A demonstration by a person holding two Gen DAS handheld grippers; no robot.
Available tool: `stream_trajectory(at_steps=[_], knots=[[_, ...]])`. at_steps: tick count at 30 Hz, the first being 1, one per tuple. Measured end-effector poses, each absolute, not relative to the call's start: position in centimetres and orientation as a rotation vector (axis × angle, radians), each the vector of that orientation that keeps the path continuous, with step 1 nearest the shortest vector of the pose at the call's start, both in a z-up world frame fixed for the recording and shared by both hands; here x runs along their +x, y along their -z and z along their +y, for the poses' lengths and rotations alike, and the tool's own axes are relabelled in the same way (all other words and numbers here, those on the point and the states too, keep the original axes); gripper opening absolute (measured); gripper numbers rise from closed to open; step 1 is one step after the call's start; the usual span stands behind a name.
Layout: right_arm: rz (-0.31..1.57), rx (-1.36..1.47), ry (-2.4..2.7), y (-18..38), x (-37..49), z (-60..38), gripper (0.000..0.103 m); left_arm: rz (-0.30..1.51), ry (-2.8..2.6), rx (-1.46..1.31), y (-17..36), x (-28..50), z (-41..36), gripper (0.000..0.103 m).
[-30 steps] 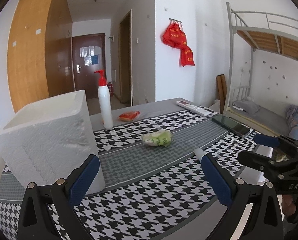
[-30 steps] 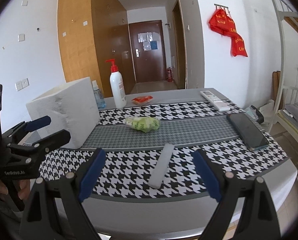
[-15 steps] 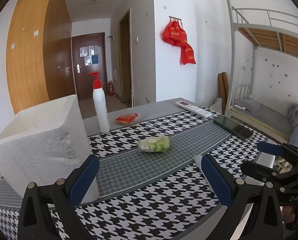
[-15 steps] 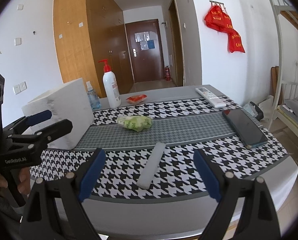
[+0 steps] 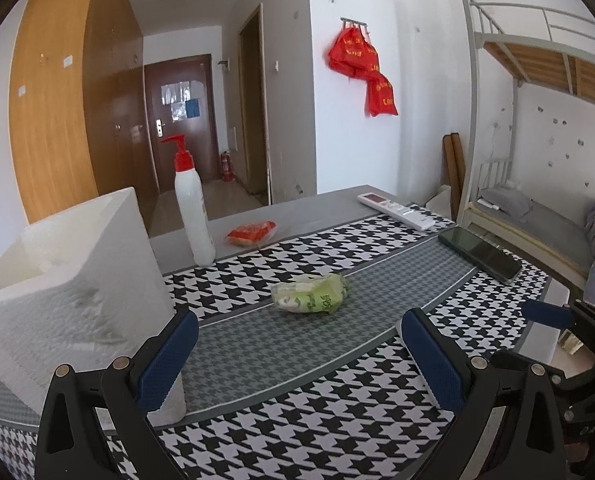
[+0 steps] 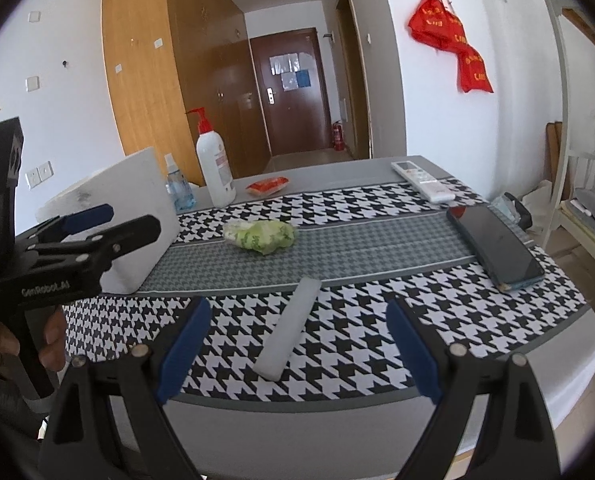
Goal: Organize soft objects
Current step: 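Move the right tool toward the white plastic stick while the left tool approaches the green-wrapped packet, then lower the left tool onto the green-wrapped packet and close on it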
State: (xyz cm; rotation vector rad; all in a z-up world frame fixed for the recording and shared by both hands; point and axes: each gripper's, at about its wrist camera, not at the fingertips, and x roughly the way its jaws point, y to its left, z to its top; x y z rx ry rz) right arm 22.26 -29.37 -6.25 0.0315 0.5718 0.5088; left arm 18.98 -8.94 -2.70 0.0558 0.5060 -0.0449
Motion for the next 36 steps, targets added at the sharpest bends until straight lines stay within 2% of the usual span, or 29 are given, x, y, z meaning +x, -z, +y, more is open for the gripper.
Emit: stream_trajectory(at_steps=[36], knots=[[0.655, 0.028, -0.584, 8.7, 26.6, -28.9, 0.092, 0.68, 0.044, 0.056, 6.1, 28.4, -10.2, 0.102]])
